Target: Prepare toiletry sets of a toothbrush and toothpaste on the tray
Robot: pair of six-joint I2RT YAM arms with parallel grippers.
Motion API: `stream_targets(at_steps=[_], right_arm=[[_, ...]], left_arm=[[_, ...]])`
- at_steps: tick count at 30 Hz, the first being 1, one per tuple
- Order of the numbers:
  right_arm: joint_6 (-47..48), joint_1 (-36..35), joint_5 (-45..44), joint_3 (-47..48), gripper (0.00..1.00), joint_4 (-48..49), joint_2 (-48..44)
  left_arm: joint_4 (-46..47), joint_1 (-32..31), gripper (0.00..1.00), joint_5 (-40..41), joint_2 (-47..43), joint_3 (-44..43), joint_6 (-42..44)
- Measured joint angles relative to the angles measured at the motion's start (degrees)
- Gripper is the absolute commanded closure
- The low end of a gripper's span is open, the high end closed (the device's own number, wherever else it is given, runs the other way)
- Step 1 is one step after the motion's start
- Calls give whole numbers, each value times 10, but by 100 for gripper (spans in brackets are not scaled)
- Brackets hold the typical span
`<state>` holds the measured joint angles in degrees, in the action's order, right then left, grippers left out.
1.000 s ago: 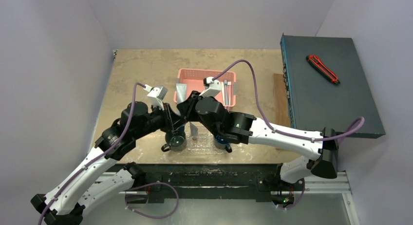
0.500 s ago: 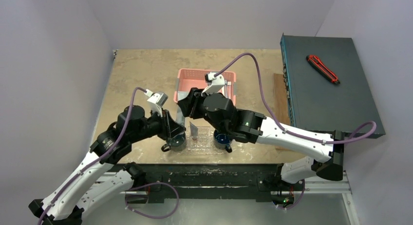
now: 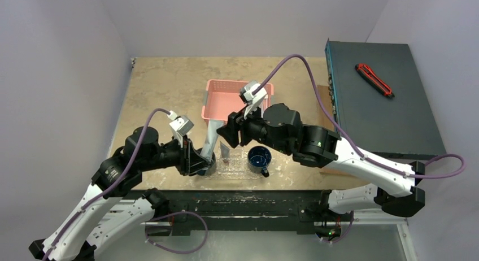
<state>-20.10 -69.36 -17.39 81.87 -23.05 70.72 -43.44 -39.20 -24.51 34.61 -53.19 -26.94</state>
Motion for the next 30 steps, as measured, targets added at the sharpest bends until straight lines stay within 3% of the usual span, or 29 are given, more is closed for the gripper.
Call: stream_targets(at_steps=[13, 18, 21, 30], right_arm=[[89, 0, 184, 4, 43, -101, -55], [93, 0, 220, 21, 43, -125, -67], [101, 0, 236, 35, 37, -138, -65], [138, 0, 292, 63, 36, -161, -31]], left_arm=[[-51, 0, 100, -146, 2, -12, 73], [-72, 0, 100, -189, 2, -16, 106], [-89, 0, 100, -206, 2, -17, 125], [-95, -9, 100, -238, -8, -17, 144]])
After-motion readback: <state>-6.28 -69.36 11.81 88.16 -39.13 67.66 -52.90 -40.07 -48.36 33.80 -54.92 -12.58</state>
